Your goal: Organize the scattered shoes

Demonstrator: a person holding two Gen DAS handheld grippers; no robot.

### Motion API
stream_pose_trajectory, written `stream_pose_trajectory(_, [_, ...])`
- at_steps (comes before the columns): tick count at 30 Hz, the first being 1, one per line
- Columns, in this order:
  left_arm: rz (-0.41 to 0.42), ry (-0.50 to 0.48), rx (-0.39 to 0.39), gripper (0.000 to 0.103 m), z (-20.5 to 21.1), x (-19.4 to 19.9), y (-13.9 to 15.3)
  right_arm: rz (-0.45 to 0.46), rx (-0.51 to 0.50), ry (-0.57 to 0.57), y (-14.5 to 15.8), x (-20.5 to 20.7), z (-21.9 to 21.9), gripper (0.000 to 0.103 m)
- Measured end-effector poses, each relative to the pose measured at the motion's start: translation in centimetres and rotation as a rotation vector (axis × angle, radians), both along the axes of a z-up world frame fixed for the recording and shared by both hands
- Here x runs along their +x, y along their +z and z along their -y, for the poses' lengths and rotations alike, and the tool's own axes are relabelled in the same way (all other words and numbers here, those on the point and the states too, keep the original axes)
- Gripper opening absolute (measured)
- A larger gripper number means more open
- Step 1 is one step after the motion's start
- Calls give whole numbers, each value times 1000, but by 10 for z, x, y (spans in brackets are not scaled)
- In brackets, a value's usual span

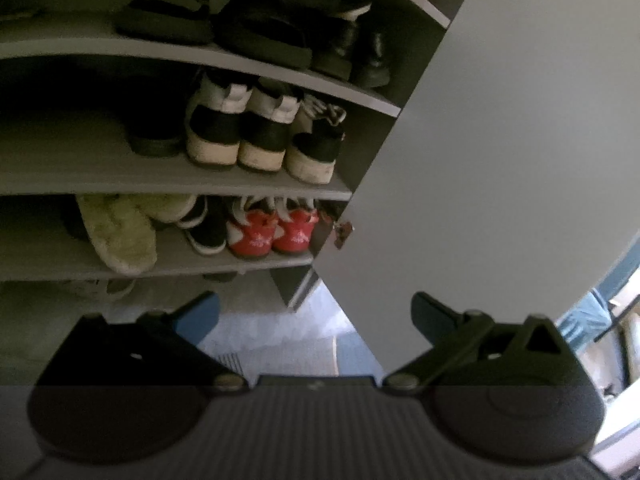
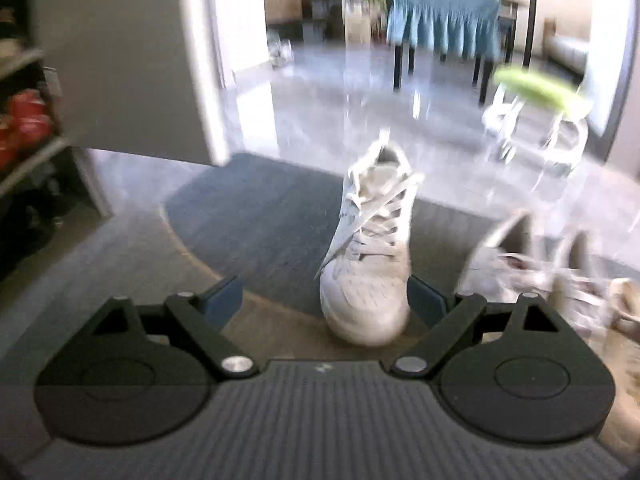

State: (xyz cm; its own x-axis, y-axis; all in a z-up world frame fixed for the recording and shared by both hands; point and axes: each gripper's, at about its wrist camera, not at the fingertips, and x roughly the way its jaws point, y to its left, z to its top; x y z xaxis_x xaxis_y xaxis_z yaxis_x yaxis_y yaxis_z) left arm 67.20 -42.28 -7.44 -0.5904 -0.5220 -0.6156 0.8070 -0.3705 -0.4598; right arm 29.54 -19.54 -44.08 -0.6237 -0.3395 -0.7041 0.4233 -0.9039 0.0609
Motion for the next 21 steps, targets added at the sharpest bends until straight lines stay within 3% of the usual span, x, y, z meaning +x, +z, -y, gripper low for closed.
stream_pose_trajectory(3, [-28,1,33,103,-9,27,3,-37,33,-76,-27,-58,11,91])
stream_pose_trajectory(6, [-26,57,58,103,-15,56,2,-59,56,-69,-41,-86,22,91])
stream_pose_trajectory(9, [39,129,60,103,-14,72,-6,1,89,-49,-61,-113,33,91])
stream_pose_trajectory(14, [74,119,90,103,-10,73,-14,110,118,-61,-80,-129,47,94])
stream_pose_trajectory(18, [103,82,56,103,-9,66,-14,160,41,-76,-70,-129,36,88])
stream_pose_trajectory(21, [119,60,43,103,-9,58,-15,231,-176,-126,-63,-125,7,88])
